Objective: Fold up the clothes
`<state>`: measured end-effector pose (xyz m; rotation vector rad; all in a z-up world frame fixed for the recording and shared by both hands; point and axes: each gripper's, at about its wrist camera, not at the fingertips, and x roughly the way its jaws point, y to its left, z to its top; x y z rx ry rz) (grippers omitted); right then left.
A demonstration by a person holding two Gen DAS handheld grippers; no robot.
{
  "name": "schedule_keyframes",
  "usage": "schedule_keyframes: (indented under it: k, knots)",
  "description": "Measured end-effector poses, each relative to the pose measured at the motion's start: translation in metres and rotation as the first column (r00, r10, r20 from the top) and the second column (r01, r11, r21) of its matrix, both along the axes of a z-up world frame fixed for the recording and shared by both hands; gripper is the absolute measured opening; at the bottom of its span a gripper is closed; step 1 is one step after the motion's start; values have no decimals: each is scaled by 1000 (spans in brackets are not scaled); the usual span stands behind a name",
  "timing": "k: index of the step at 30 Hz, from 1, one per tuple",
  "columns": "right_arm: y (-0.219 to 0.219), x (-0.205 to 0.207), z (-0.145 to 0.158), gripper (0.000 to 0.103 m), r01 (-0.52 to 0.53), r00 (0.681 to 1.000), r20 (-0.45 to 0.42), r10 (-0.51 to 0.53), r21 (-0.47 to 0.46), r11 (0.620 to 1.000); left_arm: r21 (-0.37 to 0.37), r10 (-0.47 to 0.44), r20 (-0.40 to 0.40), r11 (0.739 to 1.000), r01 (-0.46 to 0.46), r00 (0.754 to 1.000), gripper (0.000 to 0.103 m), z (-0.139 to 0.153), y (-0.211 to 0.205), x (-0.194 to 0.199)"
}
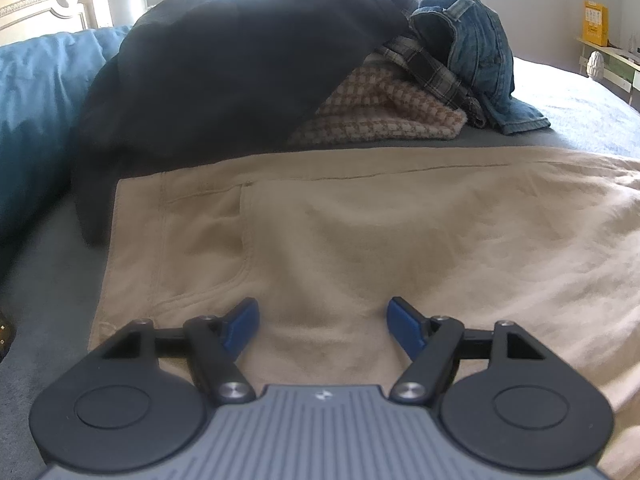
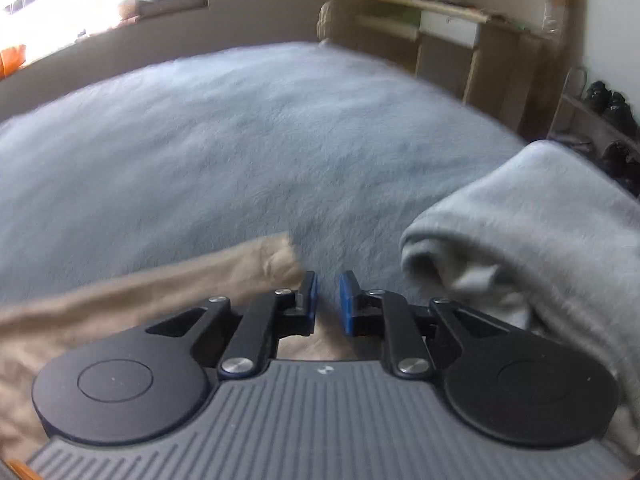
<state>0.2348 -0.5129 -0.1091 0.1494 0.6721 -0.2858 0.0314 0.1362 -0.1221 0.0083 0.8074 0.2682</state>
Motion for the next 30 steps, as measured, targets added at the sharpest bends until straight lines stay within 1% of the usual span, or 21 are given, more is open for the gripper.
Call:
schedule_keyframes:
  k: [1, 2, 3, 4, 5, 6, 8, 9, 10, 11, 14, 18, 21, 23, 27, 29, 30]
  knots:
    - [7, 0, 1, 13, -61, 998, 18, 60, 68, 996, 0, -2, 2, 1000, 2, 1000, 74, 0, 1, 0]
    - [16, 1, 1, 13, -135, 991, 25, 133, 144, 980, -1, -2, 5, 1000, 2, 1000, 74, 0, 1, 0]
    - [25, 2, 0, 13, -207, 978, 37, 204, 219, 954, -5, -1, 8, 1000, 1, 1000, 74, -1, 2, 0]
    - [34, 7, -2, 12, -252, 967, 33, 253, 255, 934, -8, 0, 10, 1000, 0, 1000, 74, -1, 2, 0]
    - [42, 14, -6, 12, -278, 959, 13, 285, 262, 924, -11, 0, 12, 1000, 0, 1000, 74, -1, 3, 0]
    - [46, 18, -10, 12, -252, 964, -16, 264, 244, 936, -12, -1, 13, 1000, 1, 1000, 75, -1, 4, 0]
    - [47, 22, -15, 9, -118, 988, -80, 132, 162, 980, -9, 3, 14, 1000, -3, 1000, 74, 1, 5, -1]
    - [45, 18, -11, 10, -58, 994, -83, 69, 127, 990, -7, 10, 14, 1000, -10, 1000, 74, 3, 6, -1]
    - [41, 10, -3, 14, -4, 998, -66, 10, 101, 995, -6, 18, 16, 1000, -18, 1000, 73, 6, 8, -1]
    - [38, -1, 9, 14, 14, 999, -35, -11, 94, 995, -5, 27, 22, 1000, -27, 999, 73, 9, 10, -3]
    - [39, -40, 52, 14, -29, 997, 77, 21, 102, 994, -6, 57, 52, 998, -57, 997, 73, 18, 18, -9]
    - [52, -81, 102, 14, -105, 977, 200, 75, 147, 984, -23, 98, 71, 995, -97, 993, 73, 29, 29, -17]
    - [63, -111, 138, 14, -159, 954, 281, 109, 164, 974, 5, 98, 92, 995, -99, 991, 73, 46, 34, -29]
    - [69, -124, 157, 14, -196, 935, 328, 133, 169, 966, 48, 83, 103, 995, -88, 991, 73, 64, 37, -42]
    - [77, -151, 193, 15, -276, 897, 396, 194, 160, 948, 136, 57, 122, 988, -74, 991, 74, 104, 46, -73]
    - [80, -165, 208, 16, -338, 867, 441, 232, 177, 924, 158, 63, 118, 984, -81, 991, 75, 124, 55, -91]
    - [85, -170, 212, 18, -382, 851, 455, 264, 189, 905, 147, 75, 105, 985, -90, 992, 75, 130, 60, -101]
